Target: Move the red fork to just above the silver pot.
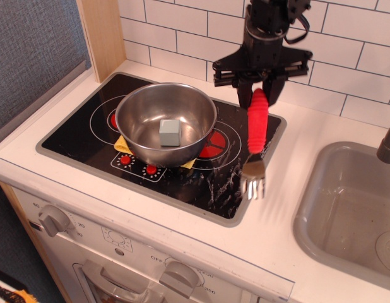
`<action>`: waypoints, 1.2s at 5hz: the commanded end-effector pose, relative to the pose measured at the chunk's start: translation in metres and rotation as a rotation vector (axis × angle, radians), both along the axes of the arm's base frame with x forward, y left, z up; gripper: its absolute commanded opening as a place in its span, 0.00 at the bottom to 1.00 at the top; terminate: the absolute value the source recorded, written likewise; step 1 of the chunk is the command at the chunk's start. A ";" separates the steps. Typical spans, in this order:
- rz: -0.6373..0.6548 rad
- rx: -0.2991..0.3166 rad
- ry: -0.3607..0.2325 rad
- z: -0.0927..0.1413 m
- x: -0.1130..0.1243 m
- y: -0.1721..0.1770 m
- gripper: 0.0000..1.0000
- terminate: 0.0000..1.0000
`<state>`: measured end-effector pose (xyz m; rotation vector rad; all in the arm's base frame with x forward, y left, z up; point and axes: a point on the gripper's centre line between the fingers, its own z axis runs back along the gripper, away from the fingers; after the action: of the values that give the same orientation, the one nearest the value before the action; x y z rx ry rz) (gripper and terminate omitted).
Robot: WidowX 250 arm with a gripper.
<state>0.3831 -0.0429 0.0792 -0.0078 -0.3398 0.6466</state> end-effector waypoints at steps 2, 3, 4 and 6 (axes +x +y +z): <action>0.523 -0.011 -0.151 0.047 0.012 0.045 0.00 0.00; 0.554 -0.001 -0.143 0.039 0.022 0.061 0.00 0.00; 0.589 0.004 -0.130 0.028 0.026 0.074 0.00 0.00; 0.646 -0.005 -0.078 -0.002 0.031 0.098 0.00 0.00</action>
<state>0.4190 0.0565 0.0558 0.1067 -0.3637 1.2815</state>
